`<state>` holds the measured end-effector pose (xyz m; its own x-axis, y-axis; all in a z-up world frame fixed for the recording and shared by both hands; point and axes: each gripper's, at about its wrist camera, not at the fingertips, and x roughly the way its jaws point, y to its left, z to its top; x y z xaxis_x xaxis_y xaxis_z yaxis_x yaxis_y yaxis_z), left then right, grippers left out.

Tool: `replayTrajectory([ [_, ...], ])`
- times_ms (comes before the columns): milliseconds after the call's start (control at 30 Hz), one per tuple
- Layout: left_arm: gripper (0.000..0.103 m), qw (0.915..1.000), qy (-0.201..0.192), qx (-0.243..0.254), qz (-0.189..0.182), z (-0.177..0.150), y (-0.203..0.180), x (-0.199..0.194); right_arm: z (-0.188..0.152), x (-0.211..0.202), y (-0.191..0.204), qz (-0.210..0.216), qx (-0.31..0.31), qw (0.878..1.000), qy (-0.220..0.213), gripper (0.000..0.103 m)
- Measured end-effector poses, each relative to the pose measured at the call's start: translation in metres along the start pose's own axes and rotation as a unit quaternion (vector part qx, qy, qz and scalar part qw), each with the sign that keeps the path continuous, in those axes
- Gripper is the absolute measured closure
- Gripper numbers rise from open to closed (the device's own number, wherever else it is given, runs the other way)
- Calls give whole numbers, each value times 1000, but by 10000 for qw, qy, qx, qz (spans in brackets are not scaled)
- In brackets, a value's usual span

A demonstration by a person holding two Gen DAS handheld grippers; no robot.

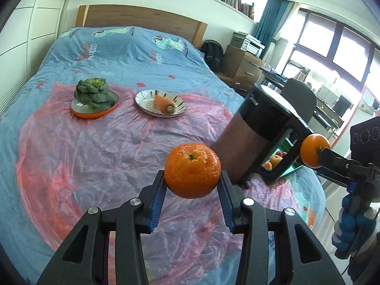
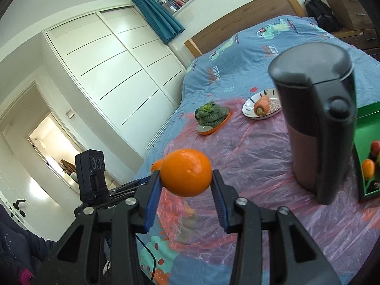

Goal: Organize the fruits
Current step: 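Carry both oranges past the kettle over the green tray with both tools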

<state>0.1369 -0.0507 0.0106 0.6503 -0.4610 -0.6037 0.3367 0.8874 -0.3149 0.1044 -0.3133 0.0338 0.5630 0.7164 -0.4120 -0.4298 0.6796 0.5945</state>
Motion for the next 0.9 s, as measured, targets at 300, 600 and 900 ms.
replayTrajectory([
  [300, 65, 9963, -87, 569, -637, 29, -95, 2, 4, -86, -39, -902, 78, 9943, -566, 59],
  [600, 65, 9852, 222, 1102, -1294, 43, -206, 50, 4, -164, -116, -1965, 436, 9752, -918, 59],
  [900, 65, 9760, 734, 1339, -1553, 42, -291, 129, 7, -188, -197, -2744, 643, 9557, -843, 59],
])
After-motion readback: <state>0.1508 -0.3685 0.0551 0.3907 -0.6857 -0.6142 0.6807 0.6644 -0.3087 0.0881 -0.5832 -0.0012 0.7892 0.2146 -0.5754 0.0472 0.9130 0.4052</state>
